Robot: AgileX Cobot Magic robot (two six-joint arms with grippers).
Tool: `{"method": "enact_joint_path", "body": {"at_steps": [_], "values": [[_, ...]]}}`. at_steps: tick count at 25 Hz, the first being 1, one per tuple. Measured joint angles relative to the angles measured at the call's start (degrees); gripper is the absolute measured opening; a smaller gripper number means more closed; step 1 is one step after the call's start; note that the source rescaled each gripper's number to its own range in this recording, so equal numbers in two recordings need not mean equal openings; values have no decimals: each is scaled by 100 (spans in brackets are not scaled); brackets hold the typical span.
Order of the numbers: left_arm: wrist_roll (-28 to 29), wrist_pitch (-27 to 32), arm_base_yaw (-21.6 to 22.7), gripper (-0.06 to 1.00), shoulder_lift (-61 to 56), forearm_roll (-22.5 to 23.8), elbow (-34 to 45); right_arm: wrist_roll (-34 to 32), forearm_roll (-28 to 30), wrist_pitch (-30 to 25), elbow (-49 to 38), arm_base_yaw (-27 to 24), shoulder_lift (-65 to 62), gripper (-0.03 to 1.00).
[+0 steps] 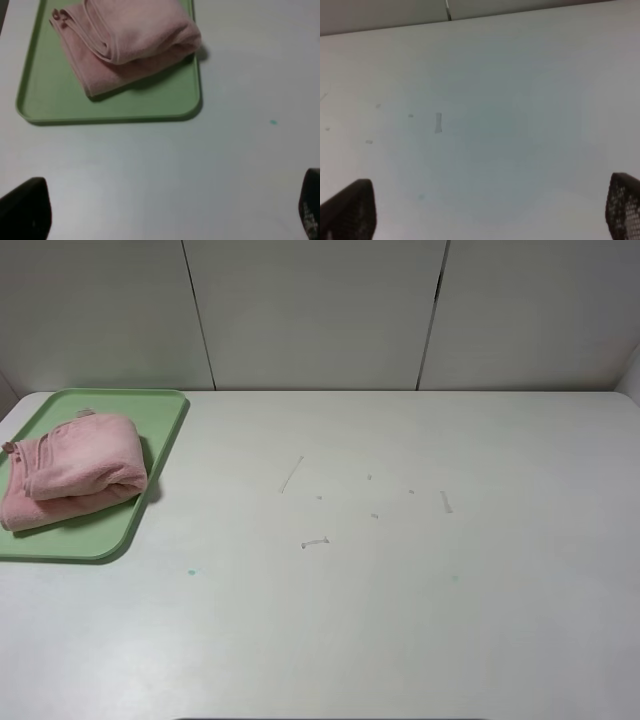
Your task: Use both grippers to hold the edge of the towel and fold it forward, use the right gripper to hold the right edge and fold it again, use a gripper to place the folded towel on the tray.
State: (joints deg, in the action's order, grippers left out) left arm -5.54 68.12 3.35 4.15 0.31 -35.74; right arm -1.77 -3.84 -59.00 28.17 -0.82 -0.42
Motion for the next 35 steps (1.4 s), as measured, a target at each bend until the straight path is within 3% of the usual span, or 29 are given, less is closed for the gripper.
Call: {"method": "enact_joint_path", "body": {"at_steps": [6, 14, 35], "values": [[0, -191, -189, 100, -400, 86, 211, 0, 0, 0, 0, 0, 0, 100], [6, -693, -385, 100, -462, -141, 764, 0, 0, 0, 0, 0, 0, 100], [-31, -699, -521, 100, -462, -154, 770, 0, 0, 0, 0, 0, 0, 100]]}}
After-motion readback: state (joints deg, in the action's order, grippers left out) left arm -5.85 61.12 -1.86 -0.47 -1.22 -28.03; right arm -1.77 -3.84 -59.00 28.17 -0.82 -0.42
